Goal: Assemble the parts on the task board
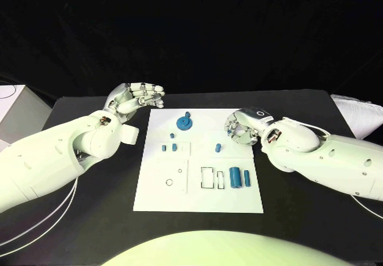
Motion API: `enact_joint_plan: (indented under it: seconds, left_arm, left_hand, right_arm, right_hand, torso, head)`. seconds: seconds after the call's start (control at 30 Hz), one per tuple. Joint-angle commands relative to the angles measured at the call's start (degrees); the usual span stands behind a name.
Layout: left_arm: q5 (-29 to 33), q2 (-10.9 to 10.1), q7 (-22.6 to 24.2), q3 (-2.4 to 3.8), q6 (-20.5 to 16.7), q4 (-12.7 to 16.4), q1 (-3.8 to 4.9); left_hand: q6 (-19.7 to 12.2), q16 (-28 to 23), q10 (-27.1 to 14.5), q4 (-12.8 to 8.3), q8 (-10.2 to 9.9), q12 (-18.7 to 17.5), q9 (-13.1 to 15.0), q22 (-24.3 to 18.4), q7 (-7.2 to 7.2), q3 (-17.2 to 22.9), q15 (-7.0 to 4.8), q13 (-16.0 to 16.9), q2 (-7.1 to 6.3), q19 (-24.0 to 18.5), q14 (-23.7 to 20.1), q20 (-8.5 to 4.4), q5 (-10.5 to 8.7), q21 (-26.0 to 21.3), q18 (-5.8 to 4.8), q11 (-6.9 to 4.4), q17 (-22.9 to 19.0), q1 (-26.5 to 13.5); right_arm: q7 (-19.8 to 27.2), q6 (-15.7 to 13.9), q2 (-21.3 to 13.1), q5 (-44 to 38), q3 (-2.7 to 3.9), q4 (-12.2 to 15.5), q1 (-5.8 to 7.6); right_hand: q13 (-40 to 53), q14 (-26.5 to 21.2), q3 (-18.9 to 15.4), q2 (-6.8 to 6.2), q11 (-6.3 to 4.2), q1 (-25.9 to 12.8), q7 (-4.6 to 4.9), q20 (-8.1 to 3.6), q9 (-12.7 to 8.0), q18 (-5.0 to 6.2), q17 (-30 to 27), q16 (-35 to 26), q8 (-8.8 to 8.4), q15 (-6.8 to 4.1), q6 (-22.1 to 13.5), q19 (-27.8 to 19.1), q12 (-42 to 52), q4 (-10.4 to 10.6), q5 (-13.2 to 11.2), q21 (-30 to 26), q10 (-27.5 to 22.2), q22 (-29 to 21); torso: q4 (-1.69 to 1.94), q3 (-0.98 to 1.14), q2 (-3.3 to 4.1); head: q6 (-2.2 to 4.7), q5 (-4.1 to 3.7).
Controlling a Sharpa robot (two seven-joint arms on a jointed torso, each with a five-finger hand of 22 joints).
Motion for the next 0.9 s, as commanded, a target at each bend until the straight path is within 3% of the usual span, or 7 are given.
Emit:
enact_joint_plan:
  seconds: [0.03,0.23,0.4,0.6,0.77,0.9]
  left_arm:
    - [-0.23,0.1,0.59,0.05,0.24,-0.14,-0.01]
    - [-0.16,0.03,0.62,0.04,0.21,-0.52,-0.01]
    - [0.01,0.08,0.67,0.04,0.18,-0.78,-0.03]
    - [0.05,0.29,0.61,0.04,0.39,-0.92,-0.14]
    - [0.1,0.38,0.57,0.04,0.57,-0.96,-0.46]
    - [0.14,0.51,0.54,0.04,0.63,-1.03,-0.56]
  left_hand:
    - [-0.02,-0.17,-0.3,-0.3,-0.22,-0.19,-0.07,0.07,0.27,-0.04,0.18,-0.07,-0.01,-0.36,-0.19,0.0,0.37,0.29,-0.22,-0.05,0.07,-0.36]
    - [-0.12,-0.15,-0.43,-0.35,-0.26,-0.22,-0.1,0.11,0.3,0.0,0.19,-0.08,-0.04,-0.41,-0.21,0.02,0.4,0.33,-0.19,-0.02,0.09,-0.41]
    - [-0.98,-0.01,-0.84,-0.61,-0.68,-0.22,-0.33,0.31,0.59,0.22,0.26,-0.04,-0.08,-0.52,-0.23,0.16,0.43,0.57,-0.07,0.15,0.17,-0.57]
    - [-1.1,0.01,-0.89,-0.65,-0.73,-0.2,-0.36,0.34,0.63,0.26,0.27,-0.03,-0.07,-0.54,-0.24,0.18,0.43,0.62,-0.06,0.17,0.19,-0.59]
    - [-1.2,0.02,-0.94,-0.67,-0.79,-0.2,-0.39,0.36,0.66,0.28,0.28,-0.03,-0.08,-0.55,-0.25,0.2,0.42,0.64,-0.05,0.19,0.19,-0.62]
    - [-1.33,0.04,-1.01,-0.7,-0.85,-0.18,-0.42,0.39,0.72,0.31,0.31,-0.02,-0.08,-0.6,-0.27,0.24,0.42,0.67,-0.04,0.23,0.21,-0.68]
  right_arm:
    - [0.85,-1.26,-0.61,1.67,0.21,1.06,0.27]
    - [1.02,-1.9,-2.38,2.59,0.74,4.31,0.73]
    - [0.61,-1.65,-3.49,2.71,1.07,8.01,0.88]
    - [0.88,-1.88,-3.36,3.77,1.15,11.32,0.64]
    - [1.48,-2.52,-2.71,5.19,1.17,14.33,-0.06]
    - [1.95,-2.84,-1.48,5.53,1.18,15.67,-1.05]
  right_hand:
    - [0.0,2.91,0.19,0.54,-0.09,0.03,0.39,-0.43,0.14,-0.53,0.0,0.25,0.41,-0.45,0.22,2.27,-0.19,-0.12,-0.03,0.27,0.29,5.07]
    - [0.0,2.91,0.18,0.51,-0.08,-0.04,0.39,-0.42,0.17,-0.54,-0.01,0.26,0.43,-0.44,0.22,2.28,-0.22,-0.14,-0.13,0.33,0.3,5.1]
    - [0.05,2.79,0.13,0.19,-0.04,-0.02,0.44,-0.37,0.46,-0.51,-0.31,0.15,0.52,-0.39,0.09,2.17,-0.59,-0.82,-1.59,0.21,0.24,5.14]
    - [0.06,2.79,0.12,0.2,-0.03,-0.05,0.45,-0.37,0.48,-0.49,-0.31,0.17,0.53,-0.38,0.09,2.14,-0.62,-0.83,-1.69,0.09,0.24,5.09]
    - [0.08,2.77,0.13,0.09,-0.04,0.06,0.47,-0.36,0.54,-0.48,-0.36,0.16,0.54,-0.38,0.06,2.12,-0.7,-1.09,-1.81,0.05,0.24,5.09]
    - [0.08,2.75,0.13,0.08,-0.04,0.07,0.48,-0.36,0.55,-0.47,-0.46,0.07,0.54,-0.38,0.06,2.11,-0.71,-1.11,-1.81,0.0,0.24,5.06]
  torso:
    - [-0.01,-0.01,-0.06]
    - [-0.03,-0.01,-0.02]
    - [-0.01,-0.05,-0.11]
    - [0.09,0.06,-0.08]
    - [0.07,-0.03,-0.08]
    - [0.0,-0.08,-0.08]
  head:
    - [0.04,0.04]
    - [0.08,0.17]
    - [0.25,0.29]
    - [0.57,0.85]
    - [0.69,1.88]
    - [0.5,3.15]
